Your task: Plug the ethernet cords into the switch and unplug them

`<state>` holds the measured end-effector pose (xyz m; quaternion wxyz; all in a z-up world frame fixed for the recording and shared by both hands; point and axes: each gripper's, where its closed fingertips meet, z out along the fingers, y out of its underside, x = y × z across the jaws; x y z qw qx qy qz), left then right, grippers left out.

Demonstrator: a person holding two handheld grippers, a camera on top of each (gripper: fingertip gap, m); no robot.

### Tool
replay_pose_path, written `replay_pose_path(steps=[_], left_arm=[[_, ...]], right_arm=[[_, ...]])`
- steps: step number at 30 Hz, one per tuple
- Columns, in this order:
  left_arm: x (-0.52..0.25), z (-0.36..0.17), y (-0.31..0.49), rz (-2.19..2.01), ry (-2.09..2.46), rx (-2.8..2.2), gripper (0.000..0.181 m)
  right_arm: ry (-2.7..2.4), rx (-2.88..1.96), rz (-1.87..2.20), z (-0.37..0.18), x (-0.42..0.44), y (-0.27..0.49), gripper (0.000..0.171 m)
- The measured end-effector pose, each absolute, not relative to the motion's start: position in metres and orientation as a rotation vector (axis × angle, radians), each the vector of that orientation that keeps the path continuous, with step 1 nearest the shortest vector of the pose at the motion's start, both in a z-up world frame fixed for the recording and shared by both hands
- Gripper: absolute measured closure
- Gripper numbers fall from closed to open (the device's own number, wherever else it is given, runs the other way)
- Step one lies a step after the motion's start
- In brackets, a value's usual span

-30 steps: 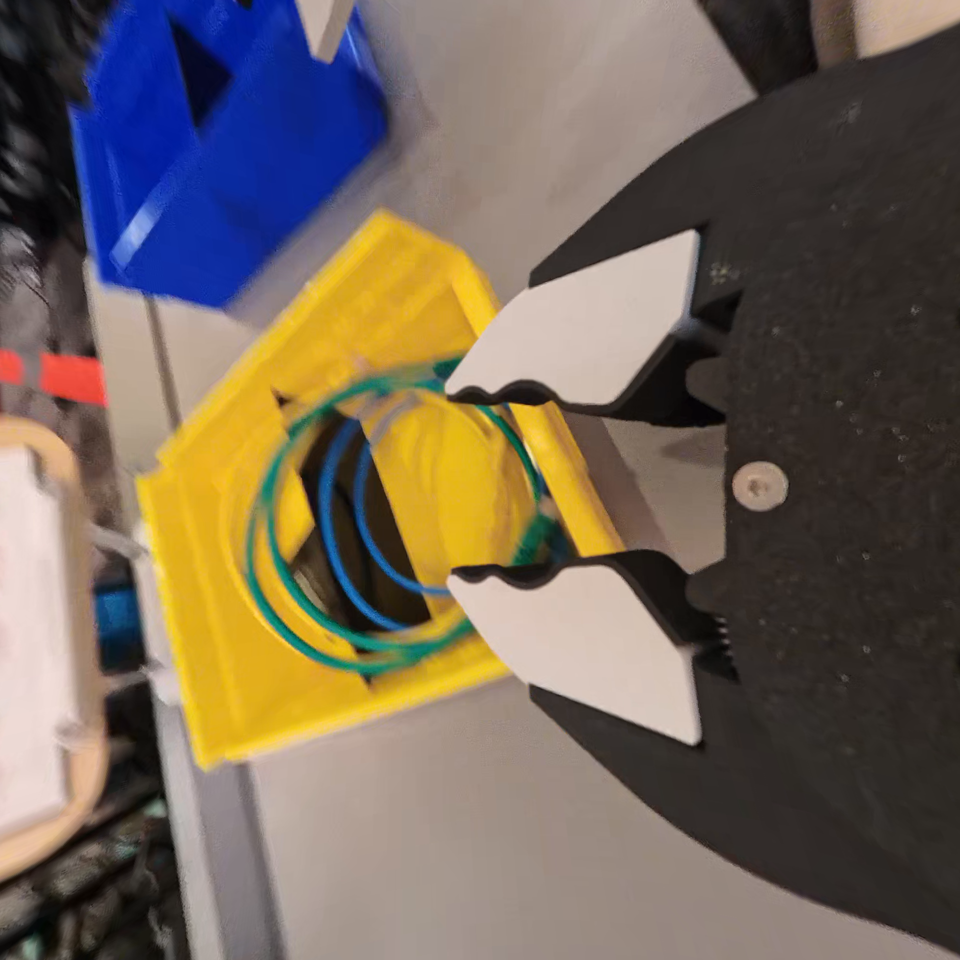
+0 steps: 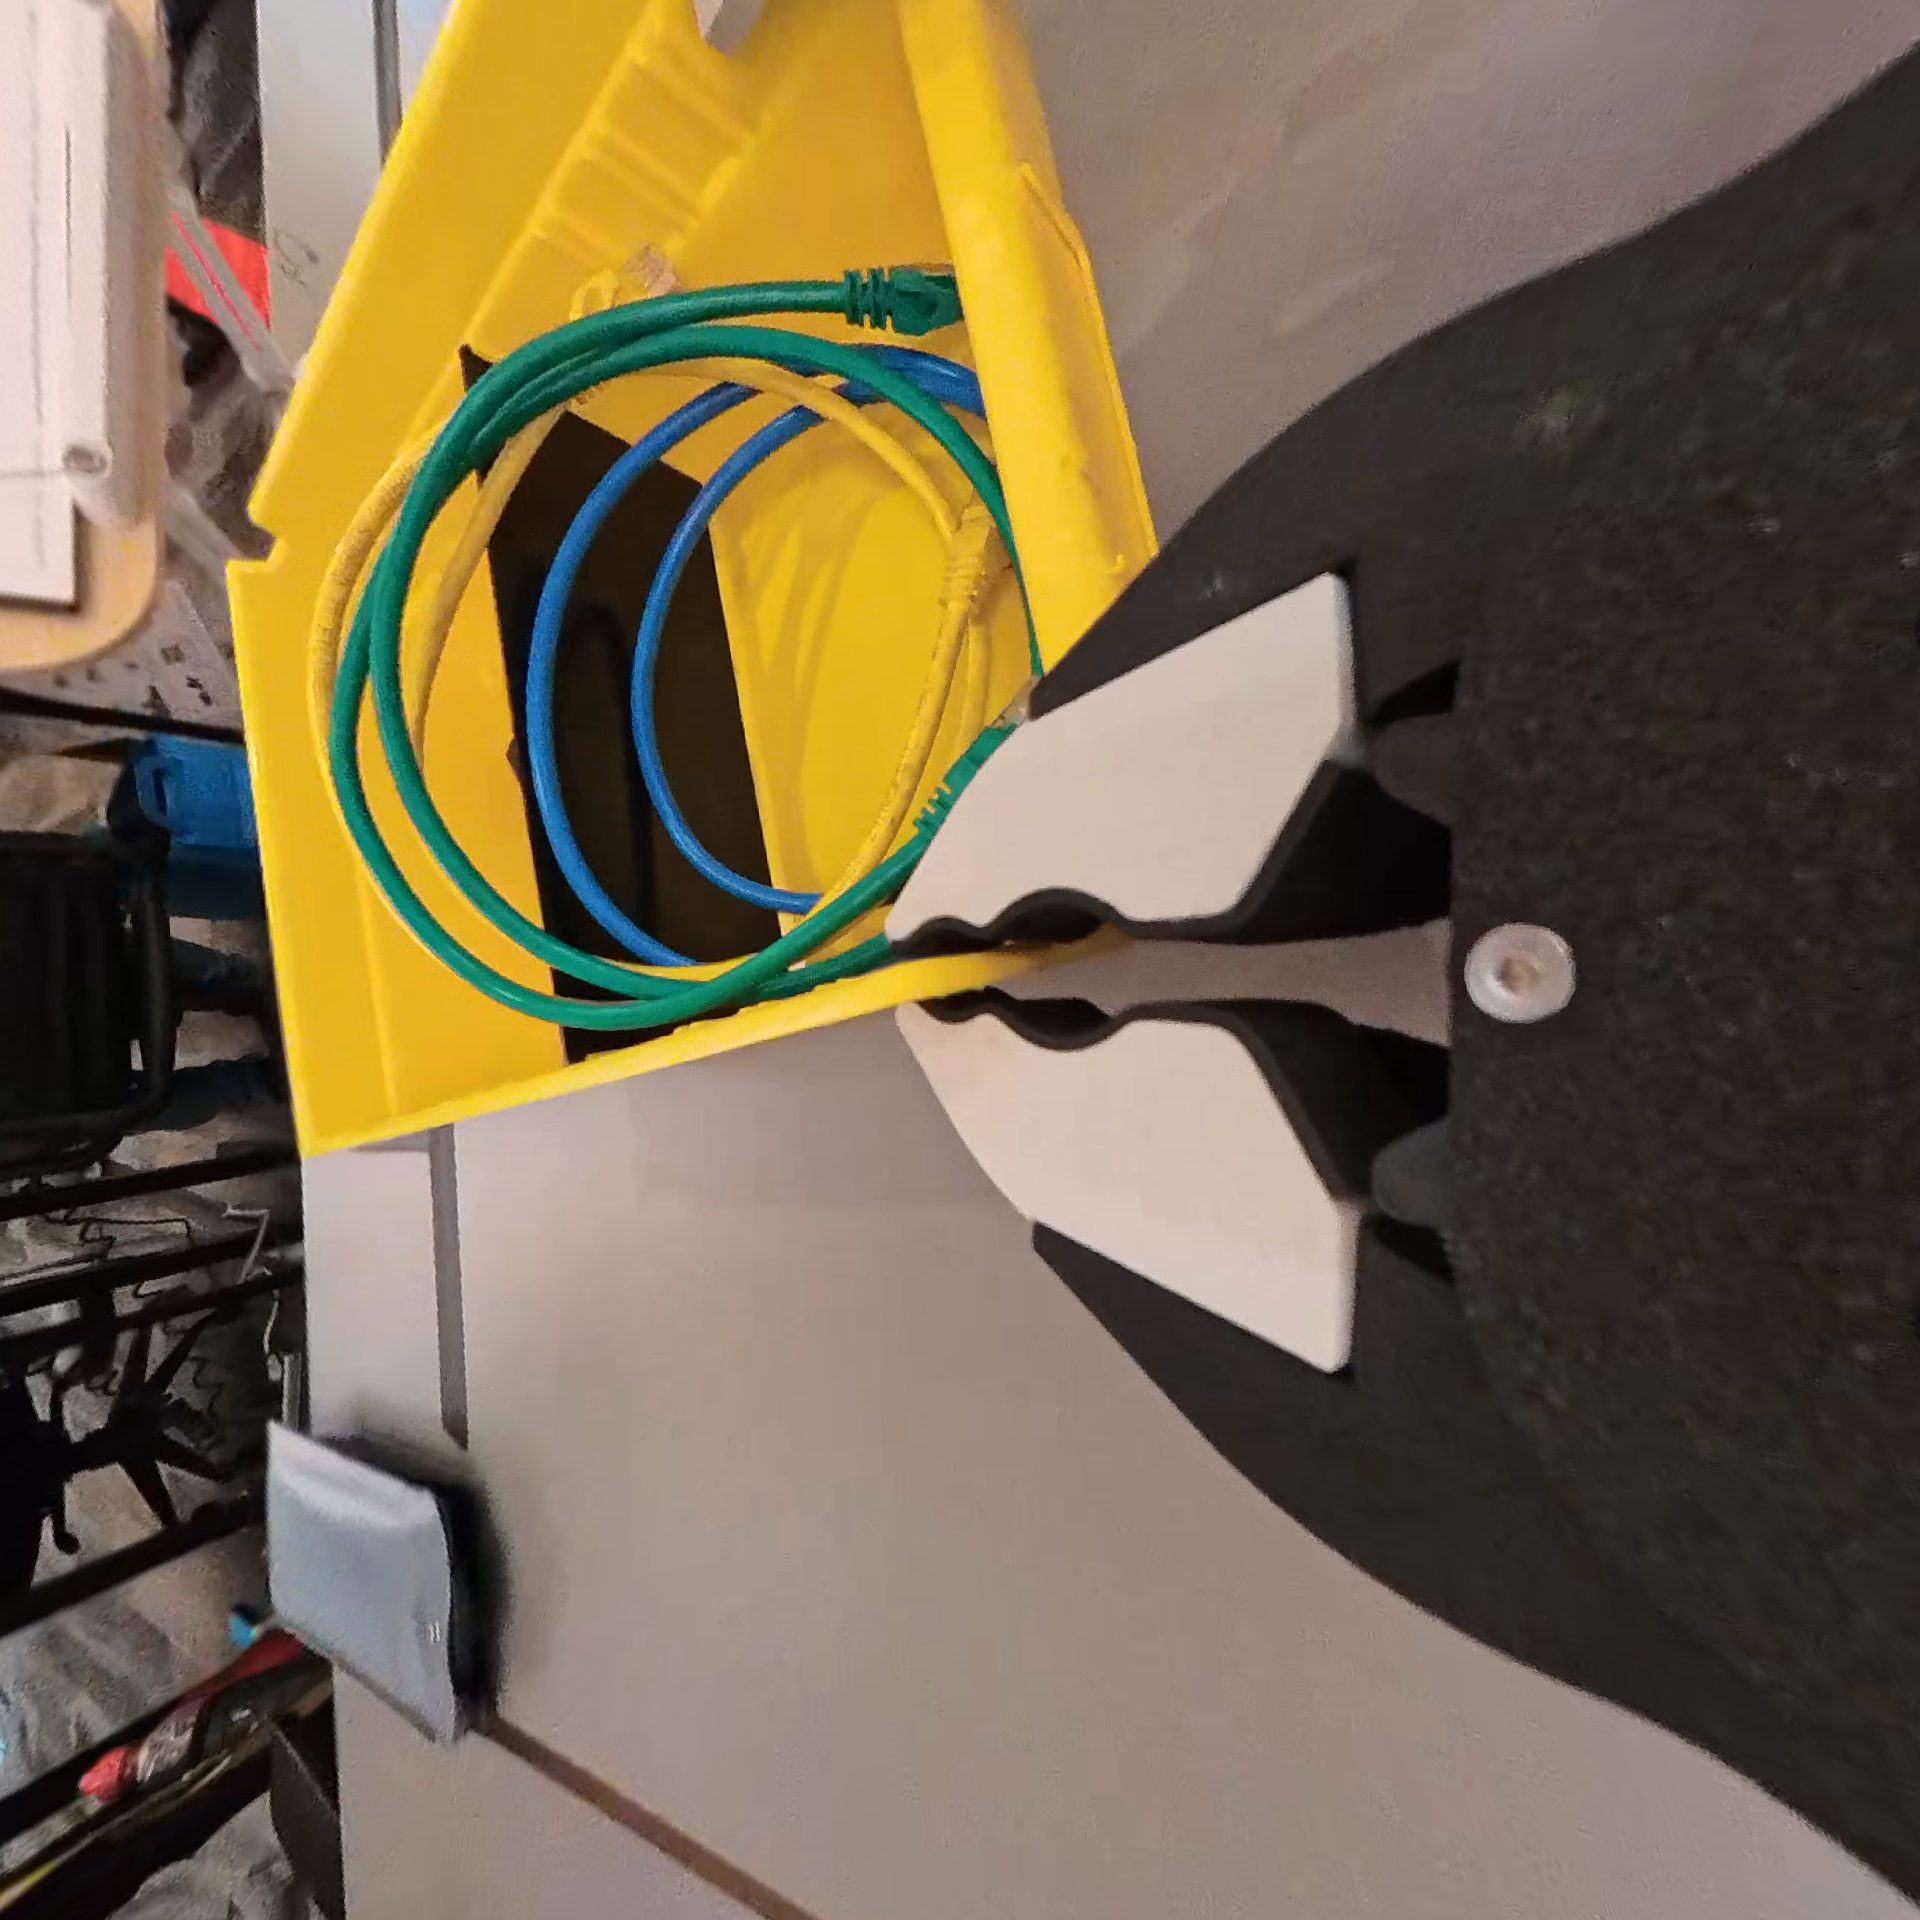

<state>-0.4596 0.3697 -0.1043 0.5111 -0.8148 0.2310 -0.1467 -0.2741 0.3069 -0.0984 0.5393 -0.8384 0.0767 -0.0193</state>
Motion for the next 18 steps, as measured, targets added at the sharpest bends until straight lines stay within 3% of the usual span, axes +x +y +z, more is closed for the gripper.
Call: replay_pose_path(steps=[9, 15, 18], left_arm=[[-0.513, -0.144, 0.421, -0.407, 0.367, -2.019, 0.178], [-0.509, -0.144, 0.415, -0.242, 0.504, -2.021, 0.152], [-0.514, -0.12, 0.402, -0.185, 0.495, -1.954, 0.149]], right_arm=[[0.138, -1.972, -0.049, -0.146, -0.336, 0.347, 0.162], [0.035, -2.028, 0.082, -0.144, -0.34, 0.34, 0.158], [-0.093, -1.991, 0.209, -0.123, -0.335, 0.314, 0.153]])
